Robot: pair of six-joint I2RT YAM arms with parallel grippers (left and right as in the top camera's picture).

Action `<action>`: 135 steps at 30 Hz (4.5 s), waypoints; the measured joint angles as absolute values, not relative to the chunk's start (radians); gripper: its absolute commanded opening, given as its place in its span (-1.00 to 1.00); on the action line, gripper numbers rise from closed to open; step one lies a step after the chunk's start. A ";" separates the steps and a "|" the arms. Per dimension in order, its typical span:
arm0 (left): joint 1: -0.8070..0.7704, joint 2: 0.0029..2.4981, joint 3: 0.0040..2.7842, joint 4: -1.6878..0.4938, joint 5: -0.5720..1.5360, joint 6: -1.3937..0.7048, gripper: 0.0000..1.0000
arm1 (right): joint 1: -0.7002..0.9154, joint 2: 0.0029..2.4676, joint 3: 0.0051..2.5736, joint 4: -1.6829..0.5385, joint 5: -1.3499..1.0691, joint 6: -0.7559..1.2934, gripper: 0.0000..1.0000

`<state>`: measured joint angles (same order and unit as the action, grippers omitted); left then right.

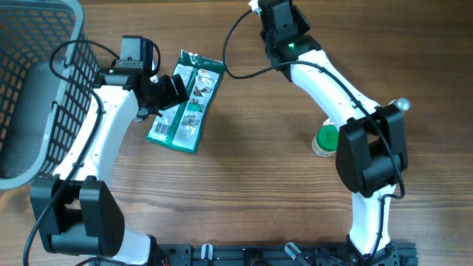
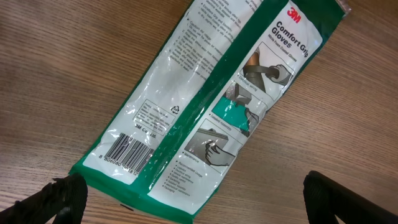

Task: Scan the item barcode
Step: 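Raise the sachet with the right gripper up to the white scanner, then lower the sachet and set it on the table right of center, then move the right gripper left and lower it onto the green glove packet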

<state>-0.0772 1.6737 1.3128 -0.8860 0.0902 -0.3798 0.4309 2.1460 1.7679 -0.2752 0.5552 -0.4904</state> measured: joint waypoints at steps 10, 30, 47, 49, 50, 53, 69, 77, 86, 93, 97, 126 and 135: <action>-0.077 1.674 1.313 -0.886 0.090 -0.380 1.00 | 0.442 2.207 1.771 -0.273 0.532 -0.434 -0.91; -0.077 1.674 1.313 -0.886 0.090 -0.380 1.00 | 0.451 2.177 1.774 -0.329 0.479 -0.390 -0.91; -0.077 1.674 1.313 -0.886 0.086 -0.380 1.00 | 0.439 1.777 1.639 -1.268 -0.160 -0.014 -0.91; -0.077 1.674 1.313 -0.886 0.086 -0.380 1.00 | 0.439 1.782 1.591 -1.231 -0.178 0.004 -0.87; -0.077 1.674 1.313 -0.886 0.086 -0.380 1.00 | 0.439 1.782 1.565 -1.211 -0.183 0.004 -0.75; -0.077 1.674 1.313 -0.886 0.086 -0.380 1.00 | 0.439 1.782 1.464 -1.147 -0.174 0.004 -0.52; -0.077 1.674 1.313 -0.886 0.086 -0.380 1.00 | 0.470 1.785 1.178 -0.569 -0.176 0.304 0.39; -0.077 1.674 1.313 -0.886 0.086 -0.380 1.00 | 0.713 1.785 1.145 -0.554 -0.222 0.548 0.97; -0.077 1.674 1.313 -0.886 0.086 -0.380 1.00 | 0.741 1.785 1.005 -0.421 -0.144 0.769 -0.54; -0.077 1.674 1.313 -0.886 0.086 -0.380 1.00 | 0.693 1.785 0.987 -0.582 -0.073 0.809 -0.53; -0.077 1.674 1.313 -0.886 0.086 -0.380 1.00 | 0.583 1.780 0.989 -0.658 -0.060 0.821 -0.42; -0.077 1.674 1.313 -0.876 0.086 -0.380 1.00 | 0.739 1.779 1.012 -0.402 -0.102 0.722 0.58; -0.077 1.674 1.311 -0.730 0.075 -0.377 -0.28 | 0.739 1.779 1.008 -0.401 -0.046 0.732 0.66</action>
<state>-0.0772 1.6745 1.3109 -0.7300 0.0746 -0.3767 0.7391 1.7786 1.0084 -0.4011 -0.0463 0.7319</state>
